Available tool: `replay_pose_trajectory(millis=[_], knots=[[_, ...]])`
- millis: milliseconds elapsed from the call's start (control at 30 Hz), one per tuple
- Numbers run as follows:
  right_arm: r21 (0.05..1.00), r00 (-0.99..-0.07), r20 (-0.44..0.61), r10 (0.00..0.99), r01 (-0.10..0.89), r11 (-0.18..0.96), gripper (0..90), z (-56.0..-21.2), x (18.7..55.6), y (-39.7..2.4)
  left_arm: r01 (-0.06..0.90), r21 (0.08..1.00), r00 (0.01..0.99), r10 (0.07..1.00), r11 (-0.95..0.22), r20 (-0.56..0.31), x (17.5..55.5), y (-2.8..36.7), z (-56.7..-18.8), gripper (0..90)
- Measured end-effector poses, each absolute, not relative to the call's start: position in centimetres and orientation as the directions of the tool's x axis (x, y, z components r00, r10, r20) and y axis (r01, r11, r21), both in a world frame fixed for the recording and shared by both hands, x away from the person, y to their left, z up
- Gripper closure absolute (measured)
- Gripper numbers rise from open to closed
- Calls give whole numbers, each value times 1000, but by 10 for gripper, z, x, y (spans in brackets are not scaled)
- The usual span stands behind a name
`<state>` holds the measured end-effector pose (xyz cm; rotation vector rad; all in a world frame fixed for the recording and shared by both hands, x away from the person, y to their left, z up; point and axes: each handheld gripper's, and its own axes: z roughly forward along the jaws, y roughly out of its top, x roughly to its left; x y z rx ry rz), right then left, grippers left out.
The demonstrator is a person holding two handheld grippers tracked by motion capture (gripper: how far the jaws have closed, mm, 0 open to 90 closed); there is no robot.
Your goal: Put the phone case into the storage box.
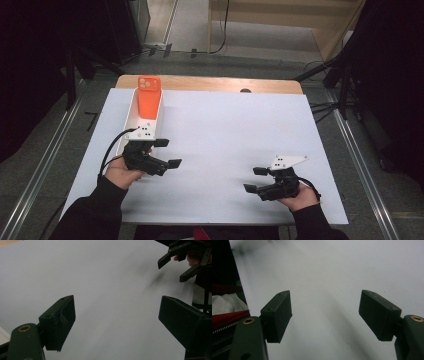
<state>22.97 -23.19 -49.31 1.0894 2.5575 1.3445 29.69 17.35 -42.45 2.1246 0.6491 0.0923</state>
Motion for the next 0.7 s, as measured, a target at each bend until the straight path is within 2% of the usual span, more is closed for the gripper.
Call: replay_pose_trajectory(millis=[700], knots=[[739, -749, 261, 609, 560, 373, 251, -493, 230, -232, 414, 749, 873, 460, -517, -165, 278, 182, -444, 143]])
